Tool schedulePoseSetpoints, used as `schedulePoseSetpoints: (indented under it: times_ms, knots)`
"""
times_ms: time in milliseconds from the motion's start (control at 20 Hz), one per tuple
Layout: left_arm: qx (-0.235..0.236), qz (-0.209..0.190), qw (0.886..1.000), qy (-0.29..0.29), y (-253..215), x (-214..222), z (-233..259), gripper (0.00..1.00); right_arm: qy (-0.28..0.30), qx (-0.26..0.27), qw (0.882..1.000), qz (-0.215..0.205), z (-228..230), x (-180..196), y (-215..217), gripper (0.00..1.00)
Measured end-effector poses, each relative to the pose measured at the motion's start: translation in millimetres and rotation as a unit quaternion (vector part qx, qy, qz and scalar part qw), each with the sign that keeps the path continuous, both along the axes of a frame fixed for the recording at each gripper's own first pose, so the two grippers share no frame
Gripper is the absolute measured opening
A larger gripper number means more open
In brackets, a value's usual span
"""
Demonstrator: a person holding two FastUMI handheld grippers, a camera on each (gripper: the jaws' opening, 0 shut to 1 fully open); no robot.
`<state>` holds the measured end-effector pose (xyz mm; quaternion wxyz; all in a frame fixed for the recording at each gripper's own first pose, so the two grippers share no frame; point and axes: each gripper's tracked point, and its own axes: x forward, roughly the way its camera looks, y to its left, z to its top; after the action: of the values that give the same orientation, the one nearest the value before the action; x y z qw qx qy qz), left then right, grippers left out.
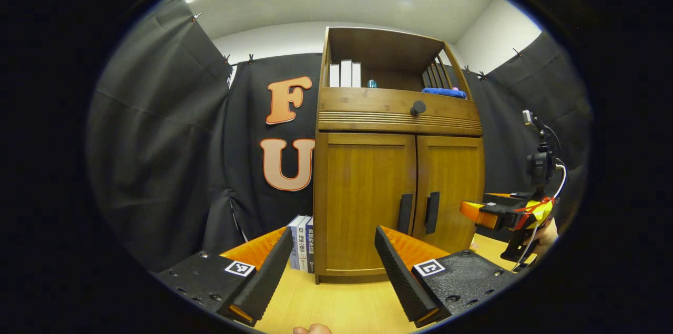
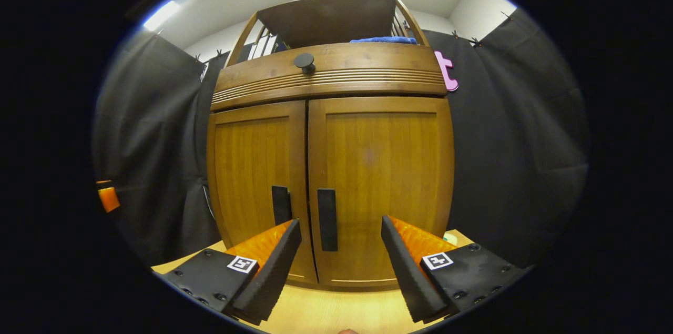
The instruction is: Open the right door of the double-door shoe cabinet with the right hand, and open the left door with the left hand.
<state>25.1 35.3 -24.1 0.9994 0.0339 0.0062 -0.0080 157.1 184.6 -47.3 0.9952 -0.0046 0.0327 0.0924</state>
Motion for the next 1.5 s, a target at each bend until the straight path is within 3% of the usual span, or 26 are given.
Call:
schedulePoseSetpoints:
  times_ms: [350, 400, 650, 750, 800, 1050, 1150, 1200, 1300, 1400, 1450, 1500]
  knots:
    - [0.01, 0.01, 1.0, -0.004, 11, 2, -4, 0.95, 0.004, -0.009, 1.0, 0.0, -13, 40, 11, 0.94]
    - [0.01, 0.01, 1.0, -0.004, 12, 3, -3, 0.95, 0.007, -0.006, 1.0, 0.002, -16, 47, 14, 0.99]
    - [0.009, 0.009, 1.0, -0.005, 13, 3, -3, 0.95, 0.029, -0.002, 1.0, -0.004, -34, 77, 18, 0.99]
    - [0.011, 0.008, 1.0, -0.004, 13, 4, -4, 0.94, 0.037, -0.009, 0.999, -0.007, -40, 90, 19, 0.94]
    - [0.011, 0.007, 1.0, -0.004, 13, 5, -5, 0.94, 0.038, -0.013, 0.999, -0.01, -43, 94, 19, 0.99]
    - [0.006, 0.006, 1.0, -0.002, 11, 10, -10, 0.94, 0.046, -0.007, 0.999, -0.009, -53, 109, 26, 0.86]
    - [0.004, 0.006, 1.0, 0.002, 11, 13, -14, 0.94, 0.046, -0.006, 0.999, -0.01, -55, 111, 27, 0.73]
    - [0.003, 0.007, 1.0, 0.003, 12, 14, -16, 0.94, 0.046, -0.005, 0.999, -0.009, -57, 113, 29, 0.8]
    - [0.002, 0.009, 1.0, 0.006, 14, 15, -19, 0.94, 0.048, -0.007, 0.999, -0.006, -60, 115, 32, 0.72]
    - [0.001, 0.012, 1.0, 0.01, 16, 17, -22, 0.94, 0.044, -0.008, 0.999, -0.002, -59, 117, 37, 0.72]
    - [0.0, 0.014, 1.0, 0.012, 18, 17, -23, 0.94, 0.041, -0.011, 0.999, -0.003, -59, 119, 37, 0.76]
    - [0.0, 0.015, 1.0, 0.015, 19, 17, -26, 0.95, 0.041, -0.012, 0.999, -0.005, -58, 119, 37, 0.71]
